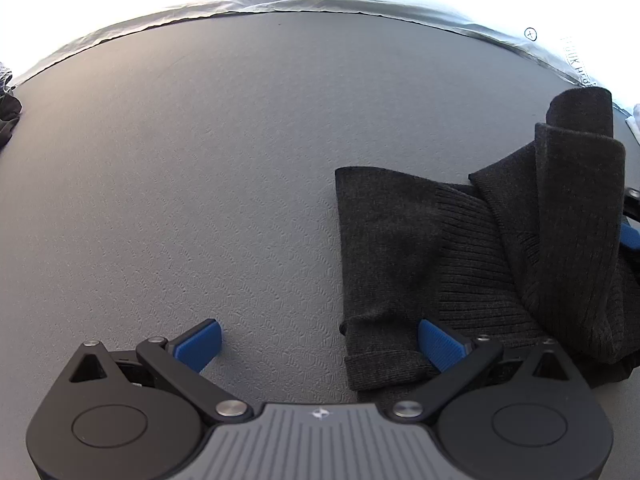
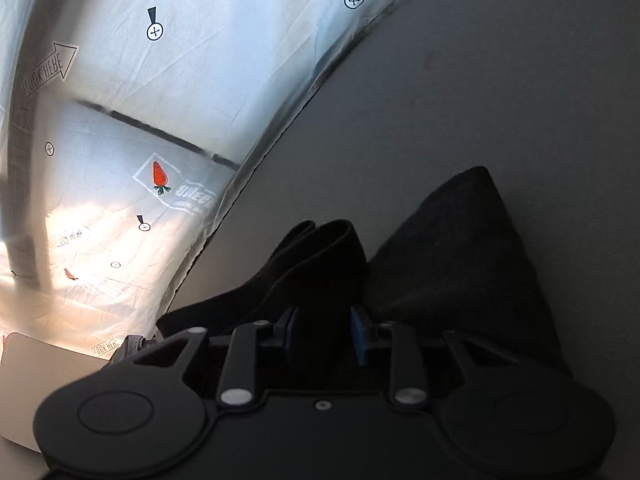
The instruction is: Fold clothes
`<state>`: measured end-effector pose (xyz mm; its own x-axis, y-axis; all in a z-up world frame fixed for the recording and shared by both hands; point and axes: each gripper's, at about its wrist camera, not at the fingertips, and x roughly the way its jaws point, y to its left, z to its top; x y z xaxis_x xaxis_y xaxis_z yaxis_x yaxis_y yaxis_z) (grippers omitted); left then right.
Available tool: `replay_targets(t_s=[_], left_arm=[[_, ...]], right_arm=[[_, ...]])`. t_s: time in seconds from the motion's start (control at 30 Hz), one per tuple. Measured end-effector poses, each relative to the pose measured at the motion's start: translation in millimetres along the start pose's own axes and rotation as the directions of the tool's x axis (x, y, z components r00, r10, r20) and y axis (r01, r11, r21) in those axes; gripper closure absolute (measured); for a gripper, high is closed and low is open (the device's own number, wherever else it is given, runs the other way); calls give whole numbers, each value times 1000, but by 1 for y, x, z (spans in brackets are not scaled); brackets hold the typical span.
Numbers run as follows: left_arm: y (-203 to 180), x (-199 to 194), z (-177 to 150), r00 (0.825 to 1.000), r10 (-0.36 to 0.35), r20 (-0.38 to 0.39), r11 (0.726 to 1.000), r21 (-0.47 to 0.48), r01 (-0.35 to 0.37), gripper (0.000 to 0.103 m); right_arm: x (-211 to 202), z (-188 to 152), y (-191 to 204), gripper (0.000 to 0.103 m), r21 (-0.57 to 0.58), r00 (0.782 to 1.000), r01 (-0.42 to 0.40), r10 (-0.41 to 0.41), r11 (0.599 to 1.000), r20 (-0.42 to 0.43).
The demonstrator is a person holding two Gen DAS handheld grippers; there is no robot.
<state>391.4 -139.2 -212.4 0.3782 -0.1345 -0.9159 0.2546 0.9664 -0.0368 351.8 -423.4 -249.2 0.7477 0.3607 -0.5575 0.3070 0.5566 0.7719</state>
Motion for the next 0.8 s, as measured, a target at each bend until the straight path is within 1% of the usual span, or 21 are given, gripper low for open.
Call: replay_targets(t_s=[0.1,0.17,0.2,0.23,0.27,0.3,0.33,0.4,0.5,0.53,0.57,0.63,0.67,0.7,0.73,0.77,0.8], left_arm=[[0,0,-1,1000,0,0,1000,-2,0,0],[-2,0,0,1000,0,0,1000,-2,0,0],[-6,1,1,1000,1,0,1000,-3,-1,0],[-9,2,3,1000,1,1,1000,-3,-1,0],[-10,3,4,1000,1,1,1000,-4,-1,0],[-12,3,5,1000,0,1,1000,-4,0,0],[-14,4,6,1000,0,2,1000,-5,0,0],[-15,4,6,1000,-4,2,1000,-9,4,0],[-15,1,5,1000,-11,-1,1000,-23,11,0],[-15,0,5,1000,-13,-6,999,-32,13,0],[-15,-1,4,1000,-16,-10,999,-40,15,0],[-16,-6,5,1000,-19,-22,998,-54,17,0],[-16,-9,6,999,-17,-27,998,-54,15,0],[-15,-13,7,1000,-15,-26,999,-47,14,0],[-11,-19,7,1000,-19,-14,999,-37,18,0],[-10,-26,7,1000,-27,3,999,-30,27,0],[-9,-34,6,999,-38,22,999,-27,39,0]], right_arm=[[11,-8,0,71,-21,999,-23,23,999,-32],[18,-13,10,71,-41,995,-79,76,996,-71],[24,-16,15,71,-48,988,-118,113,992,-102],[29,-18,19,71,-54,980,-157,149,986,-133],[38,-22,26,71,-52,962,-205,192,977,-193],[48,-25,32,72,-47,939,-253,234,966,-252],[52,-32,36,72,-57,928,-255,227,965,-296],[56,-50,44,74,-152,933,-202,143,967,-330],[45,-57,42,74,-186,933,-209,139,960,-332],[38,-55,41,72,-185,936,-207,139,961,-323],[29,-52,41,68,-198,944,-196,130,960,-303],[-1,-49,36,53,-260,968,-148,87,954,-234],[-5,-44,40,50,-305,980,-108,51,946,-191],[-10,-40,42,45,-356,988,-59,5,933,-151],[-14,-37,44,34,-404,993,-8,-40,915,-110],[-22,-37,44,27,-457,994,55,-91,888,-57],[-30,-38,43,17,-503,991,117,-136,856,-2]])
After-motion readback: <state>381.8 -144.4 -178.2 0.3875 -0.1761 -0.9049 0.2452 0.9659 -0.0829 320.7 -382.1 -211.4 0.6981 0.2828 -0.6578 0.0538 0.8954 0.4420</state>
